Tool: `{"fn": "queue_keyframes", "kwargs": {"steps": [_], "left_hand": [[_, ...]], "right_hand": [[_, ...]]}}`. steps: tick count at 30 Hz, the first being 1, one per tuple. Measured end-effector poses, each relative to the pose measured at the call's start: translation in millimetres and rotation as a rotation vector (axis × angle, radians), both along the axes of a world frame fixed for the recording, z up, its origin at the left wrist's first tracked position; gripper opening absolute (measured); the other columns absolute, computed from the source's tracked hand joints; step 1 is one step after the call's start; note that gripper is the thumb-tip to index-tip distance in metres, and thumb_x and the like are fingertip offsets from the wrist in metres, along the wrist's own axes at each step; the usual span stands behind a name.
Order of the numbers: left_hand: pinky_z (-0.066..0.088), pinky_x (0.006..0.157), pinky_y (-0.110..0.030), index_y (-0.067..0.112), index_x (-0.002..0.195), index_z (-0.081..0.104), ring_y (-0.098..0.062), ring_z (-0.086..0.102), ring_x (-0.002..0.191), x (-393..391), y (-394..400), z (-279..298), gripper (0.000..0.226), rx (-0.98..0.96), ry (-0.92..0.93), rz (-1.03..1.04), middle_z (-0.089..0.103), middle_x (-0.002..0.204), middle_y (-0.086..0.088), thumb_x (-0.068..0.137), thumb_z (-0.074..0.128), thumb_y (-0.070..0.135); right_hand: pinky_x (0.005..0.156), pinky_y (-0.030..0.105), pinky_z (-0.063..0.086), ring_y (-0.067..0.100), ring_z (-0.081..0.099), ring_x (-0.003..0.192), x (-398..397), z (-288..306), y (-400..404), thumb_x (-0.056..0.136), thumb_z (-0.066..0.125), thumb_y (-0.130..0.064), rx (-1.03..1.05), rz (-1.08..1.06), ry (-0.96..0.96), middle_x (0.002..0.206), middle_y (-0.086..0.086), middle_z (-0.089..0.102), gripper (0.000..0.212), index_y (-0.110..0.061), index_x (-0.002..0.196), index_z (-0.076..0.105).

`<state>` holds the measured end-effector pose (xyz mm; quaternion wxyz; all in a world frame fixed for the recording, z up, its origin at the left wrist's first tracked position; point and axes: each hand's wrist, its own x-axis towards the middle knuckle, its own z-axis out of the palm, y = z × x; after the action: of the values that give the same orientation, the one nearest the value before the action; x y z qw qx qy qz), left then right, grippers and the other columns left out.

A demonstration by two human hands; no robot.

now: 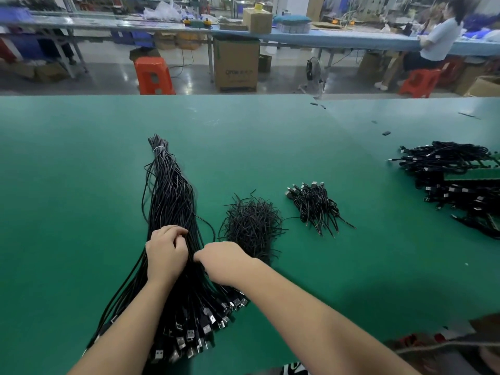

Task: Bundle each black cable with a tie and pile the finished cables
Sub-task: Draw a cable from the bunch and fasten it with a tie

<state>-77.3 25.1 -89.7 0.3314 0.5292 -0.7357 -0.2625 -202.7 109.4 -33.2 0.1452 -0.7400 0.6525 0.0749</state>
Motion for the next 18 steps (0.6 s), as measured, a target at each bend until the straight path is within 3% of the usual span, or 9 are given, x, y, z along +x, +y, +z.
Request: {"fn": "queue_keyframes", "kwargs": {"steps": [4, 8, 10, 14, 18], "left_hand": [[0.038, 0.101, -0.046, 0.015, 0.091, 0.075, -0.025, 0.054, 0.111, 1, 1, 2, 0.039, 0.019, 0.018, -0.007, 0.07, 0.107, 0.002, 0.078, 0.039, 0.021], [0.039, 0.103, -0.05, 0.015, 0.092, 0.075, -0.024, 0.055, 0.11, 3, 1, 3, 0.039, 0.045, 0.068, -0.009, 0.07, 0.108, 0.002, 0.08, 0.039, 0.019], [0.04, 0.102, -0.054, 0.015, 0.093, 0.075, -0.023, 0.055, 0.11, 4, 1, 4, 0.038, 0.052, 0.089, -0.017, 0.07, 0.108, 0.002, 0.081, 0.039, 0.018], [0.04, 0.103, -0.054, 0.016, 0.092, 0.074, -0.022, 0.054, 0.11, 4, 2, 5, 0.039, 0.057, 0.106, -0.02, 0.07, 0.108, 0.003, 0.08, 0.037, 0.02], [0.04, 0.102, -0.053, 0.016, 0.092, 0.075, -0.022, 0.054, 0.109, 5, -1, 1, 0.034, 0.061, 0.106, -0.019, 0.07, 0.108, 0.003, 0.084, 0.041, 0.015]], "right_hand": [[0.074, 0.039, 0.053, 0.031, 0.062, 0.096, 0, -5, 1, 0.101, 0.051, -0.024, 0.001, -0.155, -0.176, 0.102, 0.008, 0.068, 0.022, -0.013, 0.111, 0.067], [0.074, 0.038, 0.053, 0.025, 0.062, 0.091, 10, -9, 6, 0.09, 0.062, -0.059, -0.004, -0.283, -0.287, 0.096, 0.002, 0.066, 0.048, -0.015, 0.109, 0.061], [0.072, 0.039, 0.053, 0.024, 0.061, 0.089, 17, -10, 7, 0.087, 0.066, -0.06, 0.009, -0.292, -0.288, 0.095, 0.002, 0.065, 0.049, -0.014, 0.105, 0.058], [0.075, 0.04, 0.056, 0.027, 0.065, 0.085, 27, -10, 8, 0.092, 0.062, -0.044, 0.05, -0.264, -0.293, 0.087, 0.004, 0.071, 0.032, -0.013, 0.089, 0.07], [0.07, 0.036, 0.056, 0.029, 0.066, 0.082, 27, -5, 8, 0.088, 0.059, -0.032, 0.092, -0.313, -0.333, 0.083, 0.008, 0.073, 0.025, -0.012, 0.088, 0.074]]}}
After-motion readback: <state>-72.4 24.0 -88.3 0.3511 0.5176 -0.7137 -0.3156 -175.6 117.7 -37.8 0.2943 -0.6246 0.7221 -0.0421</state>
